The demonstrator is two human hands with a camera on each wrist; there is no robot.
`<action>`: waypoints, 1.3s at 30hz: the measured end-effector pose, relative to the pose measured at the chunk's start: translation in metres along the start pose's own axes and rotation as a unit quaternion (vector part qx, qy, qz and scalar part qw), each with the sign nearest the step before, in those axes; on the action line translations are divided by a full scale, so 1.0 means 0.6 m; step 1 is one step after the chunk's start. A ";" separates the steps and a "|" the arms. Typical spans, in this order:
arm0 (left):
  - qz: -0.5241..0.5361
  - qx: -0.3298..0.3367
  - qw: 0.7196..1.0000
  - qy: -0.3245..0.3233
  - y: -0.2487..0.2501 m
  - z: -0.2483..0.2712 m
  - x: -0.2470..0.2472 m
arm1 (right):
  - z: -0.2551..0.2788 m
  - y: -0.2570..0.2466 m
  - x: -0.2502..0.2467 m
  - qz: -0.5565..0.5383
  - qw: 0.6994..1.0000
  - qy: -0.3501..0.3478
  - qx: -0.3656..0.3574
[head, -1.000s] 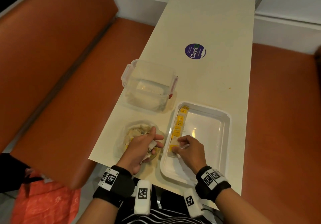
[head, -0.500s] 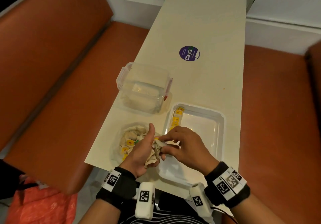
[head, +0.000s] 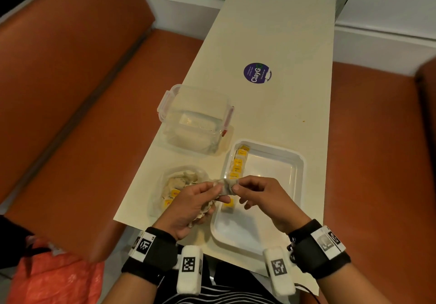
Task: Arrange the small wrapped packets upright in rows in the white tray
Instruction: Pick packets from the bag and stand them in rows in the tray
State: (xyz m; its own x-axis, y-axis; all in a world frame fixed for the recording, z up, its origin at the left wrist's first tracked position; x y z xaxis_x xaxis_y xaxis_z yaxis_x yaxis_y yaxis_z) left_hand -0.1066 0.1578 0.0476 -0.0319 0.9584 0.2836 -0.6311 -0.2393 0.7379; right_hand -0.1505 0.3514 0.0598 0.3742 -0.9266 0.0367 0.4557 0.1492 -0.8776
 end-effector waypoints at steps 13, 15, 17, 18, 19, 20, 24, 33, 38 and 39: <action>-0.141 0.080 0.985 0.052 0.016 -0.003 -0.001 | 0.007 0.019 0.009 -0.086 0.990 -0.103 0.032; -0.183 0.107 0.977 0.012 0.024 0.000 0.007 | 0.002 0.021 0.016 -0.110 0.985 -0.113 0.075; -0.223 0.124 0.967 -0.017 0.031 0.002 0.013 | -0.003 0.025 0.019 -0.102 0.982 -0.133 0.083; -0.243 0.132 0.961 -0.020 0.035 0.004 0.015 | -0.004 0.027 0.018 -0.098 0.982 -0.144 0.079; -0.265 0.141 0.954 -0.021 0.038 0.005 0.015 | -0.005 0.031 0.016 -0.096 0.980 -0.155 0.075; -0.286 0.147 0.946 -0.023 0.039 0.004 0.013 | -0.005 0.035 0.016 -0.096 0.979 -0.167 0.073; -0.291 0.139 0.946 -0.036 0.033 0.000 0.008 | -0.009 0.045 0.015 -0.048 0.982 -0.175 0.050; -0.173 0.016 0.977 0.124 -0.006 -0.010 -0.040 | -0.017 0.108 -0.009 0.313 0.949 -0.021 0.007; -0.174 0.001 0.975 0.135 -0.010 -0.008 -0.055 | -0.022 0.145 0.012 0.301 0.953 -0.040 0.015; -0.176 -0.001 0.975 0.137 -0.011 -0.008 -0.056 | -0.027 0.152 0.014 0.294 0.955 -0.034 0.019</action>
State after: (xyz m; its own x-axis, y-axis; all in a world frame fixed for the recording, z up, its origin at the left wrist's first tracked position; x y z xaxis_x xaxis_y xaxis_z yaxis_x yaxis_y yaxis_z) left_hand -0.1054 0.1279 0.0302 -0.0186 0.9867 -0.1614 -0.6418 0.1120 0.7586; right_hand -0.1187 0.3518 -0.0276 0.6252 -0.6550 -0.4244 0.1797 0.6500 -0.7384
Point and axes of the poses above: each hand's wrist, its own z-axis away from the middle knuckle, its own x-axis out of the palm, y = z × x, the point moved 5 cm from there along -z, towards the middle knuckle
